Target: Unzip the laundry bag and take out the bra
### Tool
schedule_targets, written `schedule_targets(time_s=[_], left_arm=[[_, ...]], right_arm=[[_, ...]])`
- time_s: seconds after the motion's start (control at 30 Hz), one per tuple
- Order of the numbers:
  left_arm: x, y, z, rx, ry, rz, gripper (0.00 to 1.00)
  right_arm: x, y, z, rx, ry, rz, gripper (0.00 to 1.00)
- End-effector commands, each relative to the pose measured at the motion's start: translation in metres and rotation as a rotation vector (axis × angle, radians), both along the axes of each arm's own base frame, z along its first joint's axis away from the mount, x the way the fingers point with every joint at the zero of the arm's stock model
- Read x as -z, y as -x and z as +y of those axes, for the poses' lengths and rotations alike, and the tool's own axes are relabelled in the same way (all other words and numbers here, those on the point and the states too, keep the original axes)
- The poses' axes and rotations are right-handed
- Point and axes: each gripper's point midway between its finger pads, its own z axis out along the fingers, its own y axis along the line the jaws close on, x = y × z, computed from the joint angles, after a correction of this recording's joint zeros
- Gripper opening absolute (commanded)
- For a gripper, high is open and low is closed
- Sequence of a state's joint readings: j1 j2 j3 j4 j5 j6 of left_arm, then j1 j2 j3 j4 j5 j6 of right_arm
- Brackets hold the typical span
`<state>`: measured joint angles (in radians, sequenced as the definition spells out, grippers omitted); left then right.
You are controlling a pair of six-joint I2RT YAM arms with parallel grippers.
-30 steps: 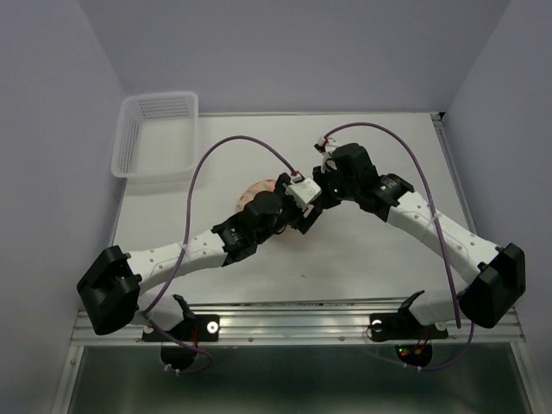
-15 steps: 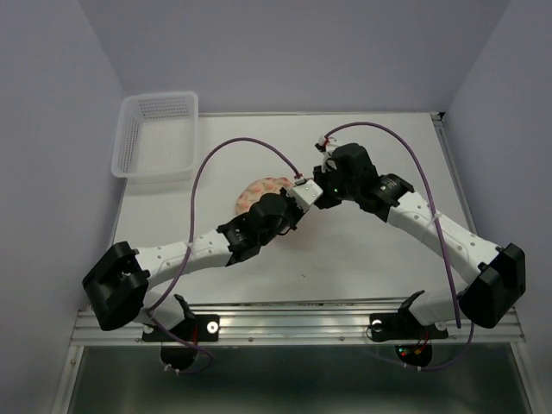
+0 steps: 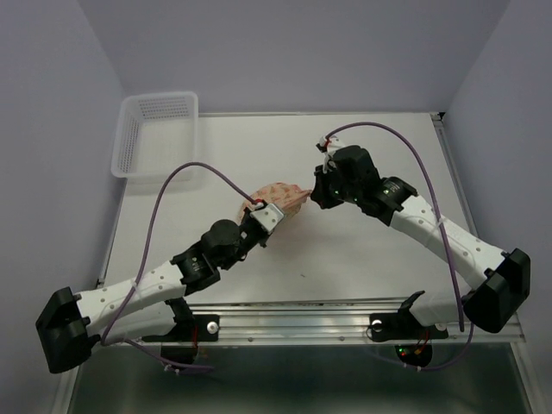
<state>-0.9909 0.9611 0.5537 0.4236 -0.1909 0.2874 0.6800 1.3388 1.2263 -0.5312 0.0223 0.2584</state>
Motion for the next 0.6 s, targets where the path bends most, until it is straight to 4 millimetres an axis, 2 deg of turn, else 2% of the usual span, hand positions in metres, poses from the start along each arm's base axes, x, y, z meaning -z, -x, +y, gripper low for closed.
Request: schedule_targets(time_s=[0.0, 0.03, 0.1, 0.17, 0.37, 0.4, 0.47, 0.5, 0.53, 0.57], left_arm=[[-0.002, 0.0, 0.037, -0.102, 0.014, -0.051, 0.0], [0.007, 0.002, 0.042, -0.114, 0.002, -0.028, 0.0], [0.009, 0.0, 0.054, -0.167, 0.013, -0.011, 0.0], [0.022, 0.001, 0.06, -0.192, 0.01, 0.03, 0.0], [0.038, -0.011, 0.074, -0.311, -0.005, 0.113, 0.0], [0.042, -0.011, 0.072, -0.306, -0.011, 0.128, 0.11], [0.039, -0.01, 0.066, -0.282, 0.002, 0.137, 0.25], [0.035, -0.009, 0.062, -0.26, 0.016, 0.136, 0.35], [0.026, -0.006, 0.055, -0.223, 0.046, 0.131, 0.56], [0.021, -0.005, 0.052, -0.205, 0.06, 0.127, 0.63]], right_arm=[[-0.018, -0.022, -0.044, 0.144, 0.067, -0.114, 0.01], [-0.017, -0.025, -0.052, 0.162, 0.074, -0.115, 0.01], [-0.019, -0.027, -0.06, 0.179, 0.077, -0.119, 0.01], [-0.017, -0.03, -0.069, 0.202, 0.09, -0.12, 0.01], [-0.017, -0.028, -0.076, 0.207, 0.098, -0.123, 0.01], [-0.02, -0.025, -0.071, 0.179, 0.08, -0.119, 0.01], [-0.025, -0.022, -0.064, 0.138, 0.058, -0.122, 0.01], [-0.027, -0.021, -0.061, 0.121, 0.046, -0.12, 0.01], [-0.029, -0.019, -0.056, 0.096, 0.029, -0.115, 0.01], [-0.029, -0.019, -0.054, 0.089, 0.023, -0.114, 0.01]])
